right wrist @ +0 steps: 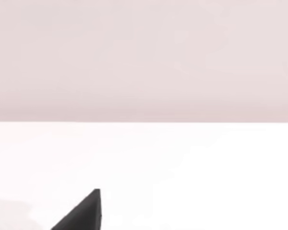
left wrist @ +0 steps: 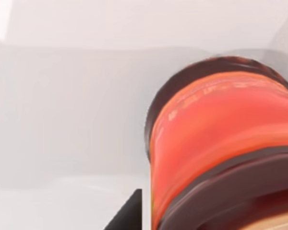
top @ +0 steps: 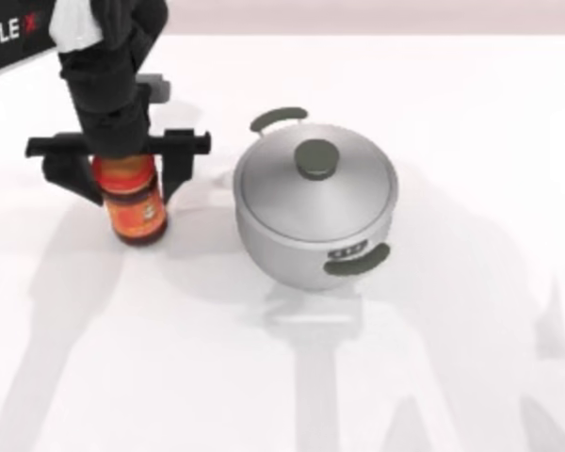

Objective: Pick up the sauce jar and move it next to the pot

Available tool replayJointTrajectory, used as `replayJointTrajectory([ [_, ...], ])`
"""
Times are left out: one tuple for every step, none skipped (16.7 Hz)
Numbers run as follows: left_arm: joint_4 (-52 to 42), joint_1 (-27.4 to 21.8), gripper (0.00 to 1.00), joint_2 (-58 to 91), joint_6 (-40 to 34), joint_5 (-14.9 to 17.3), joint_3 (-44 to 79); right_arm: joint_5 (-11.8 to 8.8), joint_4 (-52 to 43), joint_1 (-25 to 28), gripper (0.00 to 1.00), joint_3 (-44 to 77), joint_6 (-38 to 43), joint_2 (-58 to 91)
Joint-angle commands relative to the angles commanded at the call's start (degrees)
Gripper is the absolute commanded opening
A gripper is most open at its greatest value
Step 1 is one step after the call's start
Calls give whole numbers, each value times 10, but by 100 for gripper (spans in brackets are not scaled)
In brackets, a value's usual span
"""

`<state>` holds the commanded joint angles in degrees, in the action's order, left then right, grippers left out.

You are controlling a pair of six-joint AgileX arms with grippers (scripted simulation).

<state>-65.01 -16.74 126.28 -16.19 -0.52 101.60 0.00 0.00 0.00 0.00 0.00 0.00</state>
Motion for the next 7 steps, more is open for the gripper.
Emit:
replayJointTrajectory([
  [0, 0, 98, 0, 0, 0, 0, 0, 0, 0, 100, 0, 0, 0],
  [0, 0, 100, 0, 0, 0, 0, 0, 0, 0, 100, 0, 0, 0],
  [0, 0, 100, 0, 0, 0, 0, 0, 0, 0, 100, 0, 0, 0],
  [0, 0, 100, 0, 0, 0, 0, 0, 0, 0, 100, 0, 0, 0],
  [0, 0, 100, 0, 0, 0, 0, 0, 0, 0, 100, 0, 0, 0],
  [0, 0, 100, 0, 0, 0, 0, 0, 0, 0, 100, 0, 0, 0],
  [0, 0, 100, 0, 0, 0, 0, 0, 0, 0, 100, 0, 0, 0],
])
